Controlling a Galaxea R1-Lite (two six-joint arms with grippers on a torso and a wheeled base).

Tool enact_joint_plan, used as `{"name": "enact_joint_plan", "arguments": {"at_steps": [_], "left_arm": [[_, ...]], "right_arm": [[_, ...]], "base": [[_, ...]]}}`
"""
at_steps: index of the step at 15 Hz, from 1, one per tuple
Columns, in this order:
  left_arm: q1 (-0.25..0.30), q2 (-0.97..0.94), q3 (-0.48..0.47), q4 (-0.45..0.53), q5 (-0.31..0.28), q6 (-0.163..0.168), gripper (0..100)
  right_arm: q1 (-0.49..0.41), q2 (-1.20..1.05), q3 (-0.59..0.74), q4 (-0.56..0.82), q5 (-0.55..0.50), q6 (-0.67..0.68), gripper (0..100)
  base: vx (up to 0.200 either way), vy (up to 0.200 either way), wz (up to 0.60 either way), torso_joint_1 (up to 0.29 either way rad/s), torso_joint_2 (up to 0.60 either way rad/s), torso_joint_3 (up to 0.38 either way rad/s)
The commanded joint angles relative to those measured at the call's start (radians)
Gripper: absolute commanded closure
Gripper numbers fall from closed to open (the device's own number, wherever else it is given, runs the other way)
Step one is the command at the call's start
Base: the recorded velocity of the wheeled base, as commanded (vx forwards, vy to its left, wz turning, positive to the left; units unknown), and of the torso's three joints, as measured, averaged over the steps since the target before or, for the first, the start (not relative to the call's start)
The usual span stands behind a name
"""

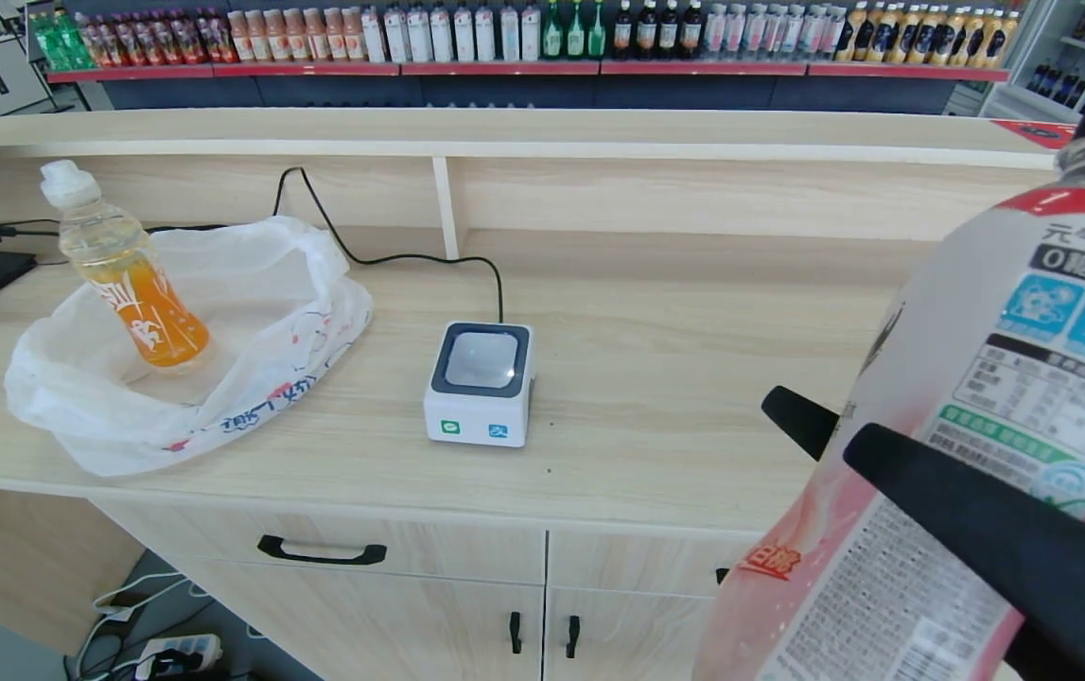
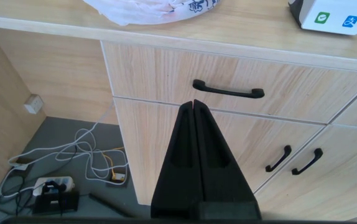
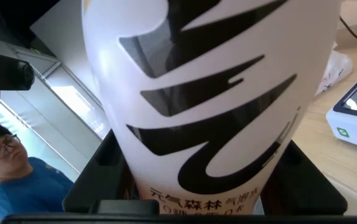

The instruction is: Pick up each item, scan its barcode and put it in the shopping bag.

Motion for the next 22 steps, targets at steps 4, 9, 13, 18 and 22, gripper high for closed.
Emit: {"name": "enact_joint_plan", "arguments": {"at_steps": [4, 9, 13, 18, 22], "left_arm": [[0.000, 0.000, 0.000, 0.000, 0.000, 0.000, 100], [0.000, 0.000, 0.000, 0.000, 0.000, 0.000, 100], [0.000, 0.000, 0.000, 0.000, 0.000, 0.000, 100], [0.000, 0.000, 0.000, 0.000, 0.000, 0.000, 100], [0.000, 0.000, 0.000, 0.000, 0.000, 0.000, 100]], "right_arm": [[0.007, -0.011, -0.030, -0.002, 0.020, 0.024, 100], [0.007, -0.014, -0.034, -0.002, 0.051, 0.025, 100], [0.007, -0.018, -0.031, -0.002, 0.057, 0.025, 100], [0.007, -0.020, -0.023, -0.002, 0.057, 0.018, 100], [0.005, -0.015, 0.000, -0.002, 0.057, -0.060, 100]], "base": [[0.000, 0.000, 0.00, 0.000, 0.00, 0.000], [0.000, 0.000, 0.00, 0.000, 0.00, 0.000], [0.000, 0.000, 0.00, 0.000, 0.00, 0.000], [0.000, 0.000, 0.00, 0.000, 0.00, 0.000], [0.000, 0.000, 0.00, 0.000, 0.00, 0.000]]}}
